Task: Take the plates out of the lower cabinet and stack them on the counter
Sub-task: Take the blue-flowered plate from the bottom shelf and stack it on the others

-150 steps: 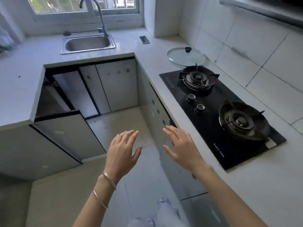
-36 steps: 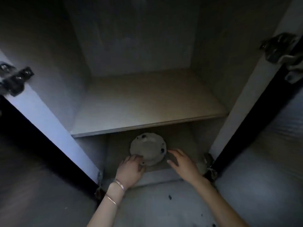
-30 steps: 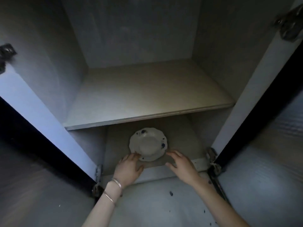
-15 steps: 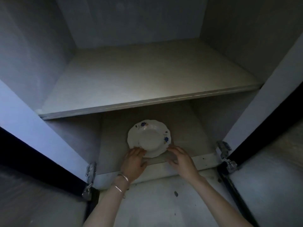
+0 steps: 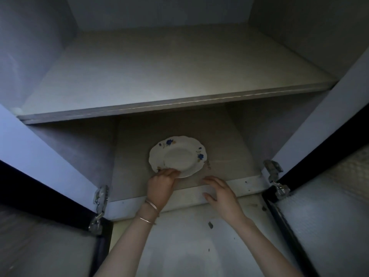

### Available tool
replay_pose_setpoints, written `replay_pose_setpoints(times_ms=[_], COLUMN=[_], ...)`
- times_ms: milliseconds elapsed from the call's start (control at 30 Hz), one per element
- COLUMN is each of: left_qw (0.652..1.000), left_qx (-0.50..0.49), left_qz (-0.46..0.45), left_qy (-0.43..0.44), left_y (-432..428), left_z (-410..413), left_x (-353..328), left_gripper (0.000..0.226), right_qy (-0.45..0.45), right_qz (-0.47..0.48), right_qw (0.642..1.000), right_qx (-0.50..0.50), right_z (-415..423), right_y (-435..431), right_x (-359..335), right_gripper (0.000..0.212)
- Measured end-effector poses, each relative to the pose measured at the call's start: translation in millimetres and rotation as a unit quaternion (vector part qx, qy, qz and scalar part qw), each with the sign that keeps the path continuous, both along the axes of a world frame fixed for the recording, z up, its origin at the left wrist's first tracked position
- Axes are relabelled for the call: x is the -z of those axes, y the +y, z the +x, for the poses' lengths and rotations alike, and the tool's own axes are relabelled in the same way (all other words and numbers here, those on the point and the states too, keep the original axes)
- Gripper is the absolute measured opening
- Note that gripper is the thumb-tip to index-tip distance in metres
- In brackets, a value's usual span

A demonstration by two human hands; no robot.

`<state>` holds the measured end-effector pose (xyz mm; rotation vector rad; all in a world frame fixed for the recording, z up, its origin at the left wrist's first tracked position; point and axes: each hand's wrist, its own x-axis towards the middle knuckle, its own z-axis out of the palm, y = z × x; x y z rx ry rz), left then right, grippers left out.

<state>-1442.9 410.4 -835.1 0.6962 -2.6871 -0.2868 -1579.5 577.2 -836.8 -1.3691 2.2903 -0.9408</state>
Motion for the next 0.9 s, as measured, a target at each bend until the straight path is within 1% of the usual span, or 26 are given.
replay_pose_setpoints(times_ms=[167,433,600,800,900], left_qw=[0.999,0.998,0.998,0.996,0.995], left_qx=[-0.012,-0.009,-0.005,0.02,0.048], left_qz=[-0.022,0.006,0.044,0.087,0.087], left_qy=[0.033,0.065,0.044,0.016,0.026], left_y=[27.4,75.9,80.4,79.7,68.5], left_z=[19.7,60.0,70.5,77.8,84.4], left_x=[-3.3,15.6,25.8,24.5,23.8], left_gripper=[0.032,0.029,0.031,0.033,0.032], right_qy=[-0.011,-0.035,-0.047,-0.039,-0.045], right_qz=[-0.03,-0.033,-0.02,0.005,0.009], right_qw=[0.999,0.999,0.998,0.999,0.999], right_qx=[0.024,0.017,0.031,0.021,0.026], right_z=[1.3,10.5,13.4,15.8,13.0], right_y=[16.4,27.8,25.3,15.3,10.1], right_x=[-5.6,-9.6,-8.3,-5.7,-6.7], right_gripper=[0.04,0.037,0.037,0.042,0.043])
